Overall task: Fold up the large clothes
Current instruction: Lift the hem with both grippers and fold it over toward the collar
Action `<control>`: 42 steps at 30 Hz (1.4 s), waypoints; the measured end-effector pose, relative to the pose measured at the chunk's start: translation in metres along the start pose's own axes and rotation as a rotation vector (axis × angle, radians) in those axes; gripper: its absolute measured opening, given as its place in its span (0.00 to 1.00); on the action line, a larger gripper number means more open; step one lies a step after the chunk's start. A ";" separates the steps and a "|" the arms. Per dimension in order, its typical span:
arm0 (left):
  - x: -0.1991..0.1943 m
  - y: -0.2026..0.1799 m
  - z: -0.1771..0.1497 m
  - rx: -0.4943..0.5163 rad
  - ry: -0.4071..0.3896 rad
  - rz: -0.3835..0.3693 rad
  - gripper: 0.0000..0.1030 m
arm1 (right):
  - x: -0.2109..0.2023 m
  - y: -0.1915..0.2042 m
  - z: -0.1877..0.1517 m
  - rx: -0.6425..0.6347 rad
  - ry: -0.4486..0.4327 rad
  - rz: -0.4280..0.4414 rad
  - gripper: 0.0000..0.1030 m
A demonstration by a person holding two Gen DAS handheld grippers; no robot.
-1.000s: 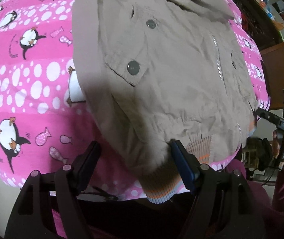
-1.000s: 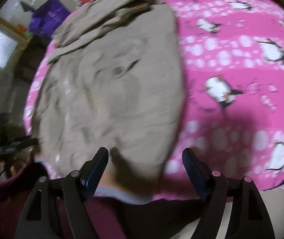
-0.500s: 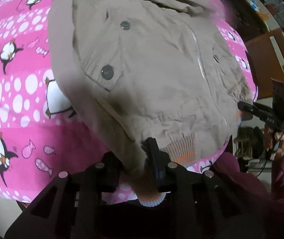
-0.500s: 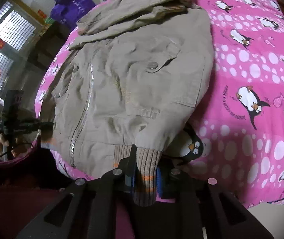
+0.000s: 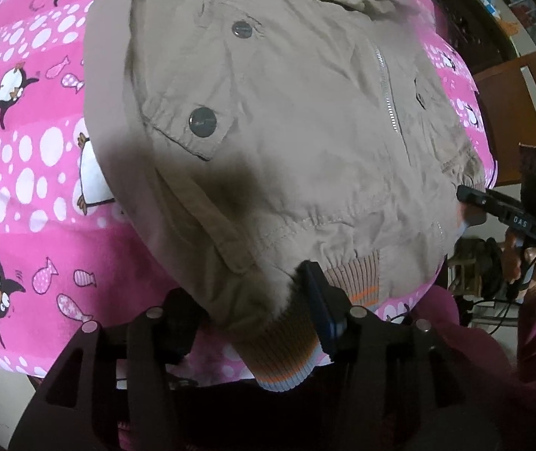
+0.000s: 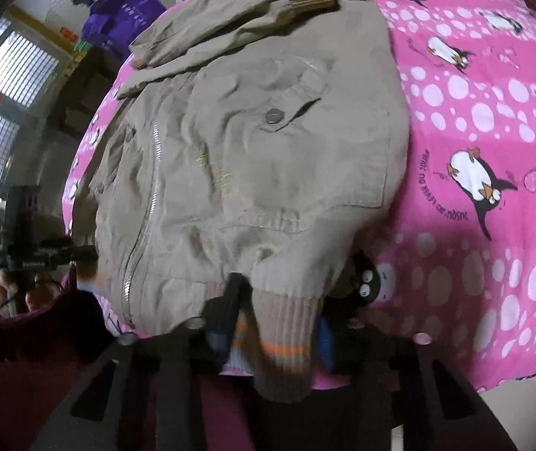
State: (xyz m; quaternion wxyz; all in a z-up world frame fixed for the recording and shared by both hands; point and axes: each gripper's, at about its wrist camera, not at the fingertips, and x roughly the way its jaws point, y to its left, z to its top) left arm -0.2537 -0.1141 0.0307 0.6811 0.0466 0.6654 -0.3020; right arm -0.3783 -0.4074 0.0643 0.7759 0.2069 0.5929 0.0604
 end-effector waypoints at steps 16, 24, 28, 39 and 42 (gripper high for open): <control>-0.130 0.032 0.050 -0.046 -0.407 -0.180 0.12 | -0.075 0.027 0.077 -0.033 -0.306 0.198 0.11; -0.162 0.040 0.135 -0.067 -0.593 -0.133 0.12 | -0.080 0.029 0.168 -0.026 -0.440 0.169 0.11; -0.167 0.053 0.182 -0.106 -0.630 -0.131 0.12 | -0.083 0.027 0.218 -0.004 -0.491 0.158 0.11; -0.134 0.086 0.298 -0.182 -0.588 -0.034 0.12 | -0.040 -0.003 0.336 0.100 -0.468 0.085 0.10; -0.119 0.101 0.321 -0.217 -0.560 -0.041 0.12 | -0.022 -0.014 0.364 0.125 -0.444 0.069 0.10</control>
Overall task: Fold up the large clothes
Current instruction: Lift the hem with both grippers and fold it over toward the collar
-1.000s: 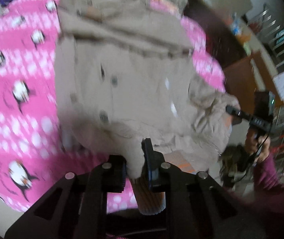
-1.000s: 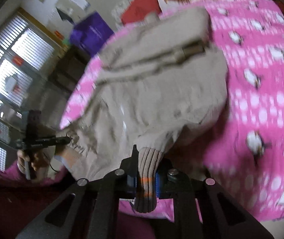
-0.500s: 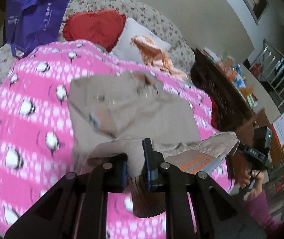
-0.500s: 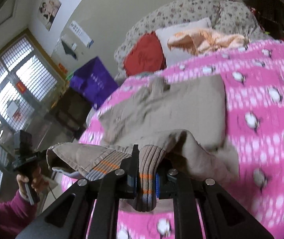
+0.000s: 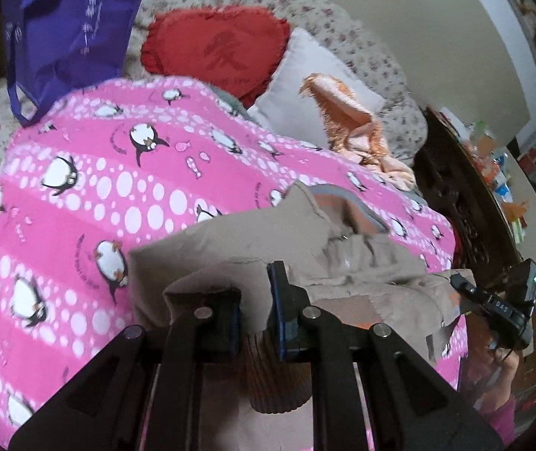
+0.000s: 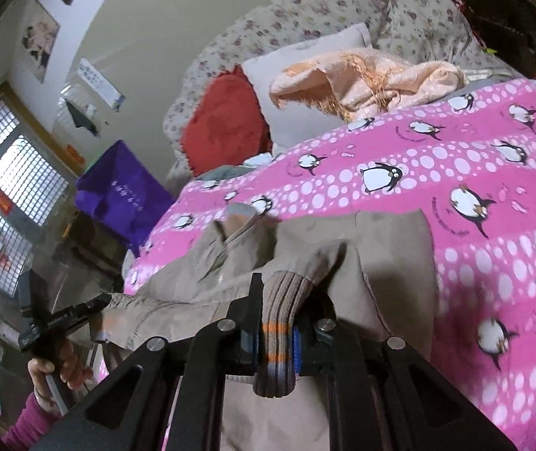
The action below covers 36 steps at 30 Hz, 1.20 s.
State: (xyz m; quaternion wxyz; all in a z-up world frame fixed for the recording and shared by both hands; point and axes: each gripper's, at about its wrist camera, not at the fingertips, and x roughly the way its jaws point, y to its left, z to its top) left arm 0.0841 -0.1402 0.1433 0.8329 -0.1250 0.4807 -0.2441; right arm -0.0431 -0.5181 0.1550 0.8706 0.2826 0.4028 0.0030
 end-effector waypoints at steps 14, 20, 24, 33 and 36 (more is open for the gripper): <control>-0.010 0.035 0.021 -0.111 -0.054 -0.039 0.78 | -0.024 0.016 0.004 -0.133 -0.117 -0.008 0.44; 0.003 0.027 -0.010 0.004 0.011 0.016 0.79 | 0.021 0.038 -0.019 -0.328 0.035 -0.085 0.41; 0.058 0.037 -0.023 -0.037 0.183 0.157 0.78 | 0.094 0.014 -0.004 -0.246 0.150 -0.277 0.42; 0.050 0.071 0.004 -0.141 0.114 0.180 0.78 | 0.071 0.084 -0.009 -0.484 0.074 -0.167 0.67; 0.036 0.071 -0.003 -0.113 0.091 0.158 0.78 | 0.088 0.123 -0.020 -0.667 0.114 -0.085 0.70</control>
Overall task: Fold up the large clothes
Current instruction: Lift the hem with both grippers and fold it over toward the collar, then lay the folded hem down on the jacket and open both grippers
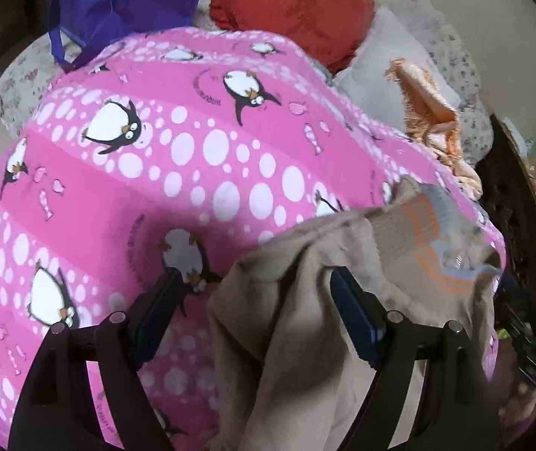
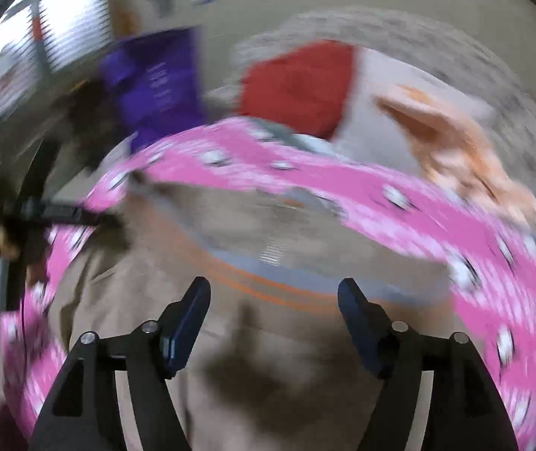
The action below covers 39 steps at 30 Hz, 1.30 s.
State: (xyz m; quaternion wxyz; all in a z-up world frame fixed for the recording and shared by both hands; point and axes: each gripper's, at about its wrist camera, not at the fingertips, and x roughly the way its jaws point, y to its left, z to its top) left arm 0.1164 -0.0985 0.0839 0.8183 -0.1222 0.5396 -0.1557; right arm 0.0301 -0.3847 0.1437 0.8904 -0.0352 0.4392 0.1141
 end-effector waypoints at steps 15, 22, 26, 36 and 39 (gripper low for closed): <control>-0.041 0.019 -0.068 0.110 0.048 -0.065 0.78 | 0.048 0.019 0.034 -0.192 0.090 -0.124 0.07; -0.032 0.000 -0.088 0.124 0.075 -0.098 0.78 | 0.109 0.006 0.048 -0.053 0.146 -0.263 0.06; -0.023 -0.009 -0.097 0.155 0.088 -0.057 0.78 | 0.097 0.004 0.037 -0.008 0.133 -0.246 0.16; -0.007 -0.011 -0.107 0.164 0.076 0.000 0.79 | -0.009 -0.036 -0.032 0.101 0.128 -0.242 0.45; 0.000 -0.010 -0.110 0.173 0.073 0.030 0.79 | 0.017 -0.070 -0.055 0.176 0.211 -0.389 0.44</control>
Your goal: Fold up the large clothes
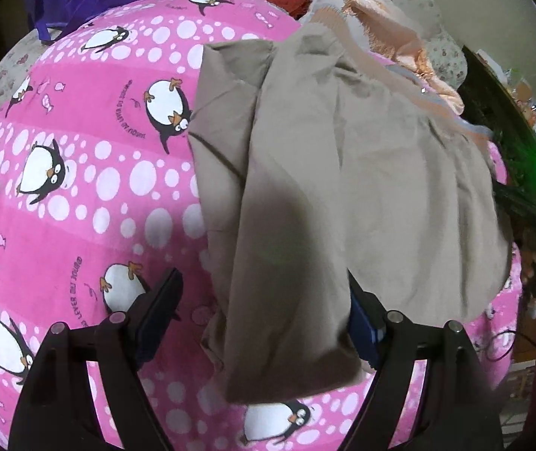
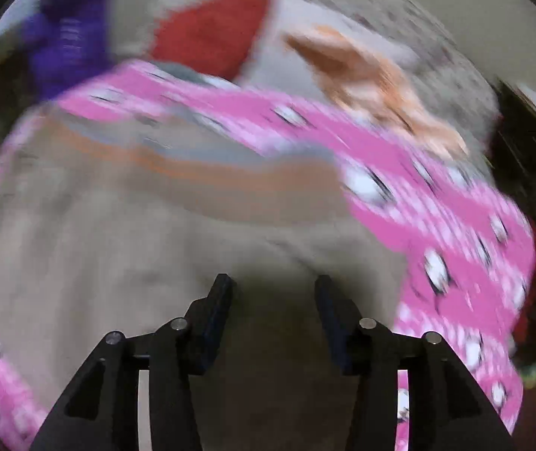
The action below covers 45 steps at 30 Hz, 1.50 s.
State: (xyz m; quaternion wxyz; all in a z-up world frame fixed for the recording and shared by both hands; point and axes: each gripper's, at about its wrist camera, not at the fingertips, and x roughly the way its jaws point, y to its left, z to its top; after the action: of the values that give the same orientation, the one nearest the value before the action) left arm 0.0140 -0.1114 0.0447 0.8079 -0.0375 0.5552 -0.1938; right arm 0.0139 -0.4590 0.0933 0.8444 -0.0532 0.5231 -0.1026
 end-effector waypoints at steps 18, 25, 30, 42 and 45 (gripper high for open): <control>-0.027 0.009 -0.043 0.111 0.017 -0.064 0.79 | -0.053 -0.038 -0.079 0.197 -0.010 0.086 0.65; -0.004 0.006 -0.043 0.131 0.102 -0.127 0.09 | -0.038 -0.058 -0.110 0.322 0.061 0.135 0.67; -0.049 0.003 -0.038 0.243 0.020 -0.041 0.00 | -0.044 -0.064 -0.114 0.349 0.063 0.132 0.67; -0.059 0.021 -0.037 0.091 -0.013 0.015 0.31 | -0.086 -0.025 -0.087 0.291 -0.051 0.153 0.68; -0.073 0.012 -0.032 0.094 -0.080 0.024 0.49 | -0.087 0.004 -0.070 0.226 -0.063 0.201 0.68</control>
State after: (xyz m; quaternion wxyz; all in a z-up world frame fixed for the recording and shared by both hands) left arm -0.0340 -0.0690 0.0940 0.8326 -0.0005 0.5131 -0.2086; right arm -0.0854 -0.4341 0.1370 0.8670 0.0916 0.4841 -0.0742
